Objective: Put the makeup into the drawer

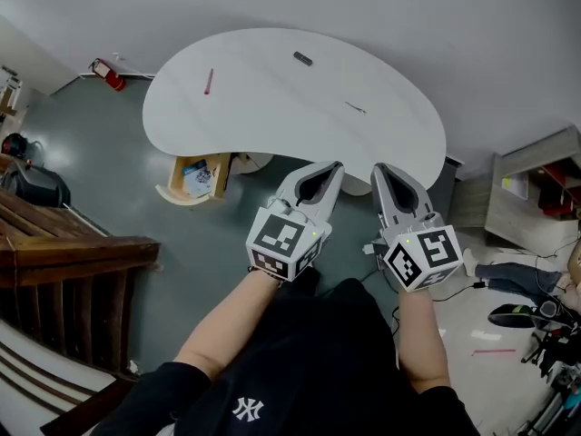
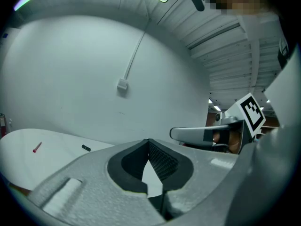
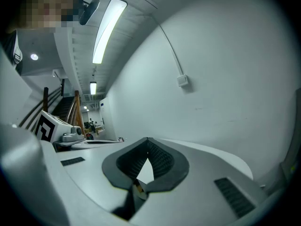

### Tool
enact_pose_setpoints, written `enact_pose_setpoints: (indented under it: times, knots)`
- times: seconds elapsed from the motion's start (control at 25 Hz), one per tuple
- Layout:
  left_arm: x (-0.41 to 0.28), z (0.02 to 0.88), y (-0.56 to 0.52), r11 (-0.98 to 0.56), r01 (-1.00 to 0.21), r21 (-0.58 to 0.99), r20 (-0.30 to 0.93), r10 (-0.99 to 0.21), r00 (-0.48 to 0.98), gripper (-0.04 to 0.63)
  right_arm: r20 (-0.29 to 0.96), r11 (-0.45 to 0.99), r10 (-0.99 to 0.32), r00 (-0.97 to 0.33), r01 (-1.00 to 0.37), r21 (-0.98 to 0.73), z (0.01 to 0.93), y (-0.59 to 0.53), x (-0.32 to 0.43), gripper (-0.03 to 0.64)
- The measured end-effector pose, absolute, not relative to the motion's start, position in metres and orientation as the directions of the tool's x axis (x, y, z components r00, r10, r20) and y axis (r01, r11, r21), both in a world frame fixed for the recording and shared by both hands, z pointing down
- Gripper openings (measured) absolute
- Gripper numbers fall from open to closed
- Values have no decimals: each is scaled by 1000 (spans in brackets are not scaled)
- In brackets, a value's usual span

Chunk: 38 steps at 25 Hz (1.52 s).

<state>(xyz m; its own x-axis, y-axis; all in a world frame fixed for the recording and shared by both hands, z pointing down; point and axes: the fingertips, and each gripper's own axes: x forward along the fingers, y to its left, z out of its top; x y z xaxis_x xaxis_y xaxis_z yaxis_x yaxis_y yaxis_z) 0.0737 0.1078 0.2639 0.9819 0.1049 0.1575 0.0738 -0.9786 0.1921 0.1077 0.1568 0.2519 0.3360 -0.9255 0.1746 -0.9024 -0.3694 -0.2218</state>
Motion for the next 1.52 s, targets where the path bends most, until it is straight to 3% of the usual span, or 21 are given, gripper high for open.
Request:
enact_pose_setpoints:
  times: [0.48, 1.52]
  knots:
    - [118, 285, 84, -970, 132, 206, 187, 171, 967, 9, 230, -433, -893, 387, -879, -201, 277, 128, 150, 15]
    - [301, 432, 17, -966, -12, 258, 367, 87, 926, 9, 451, -355, -863, 229, -909, -218, 446, 50, 329, 17]
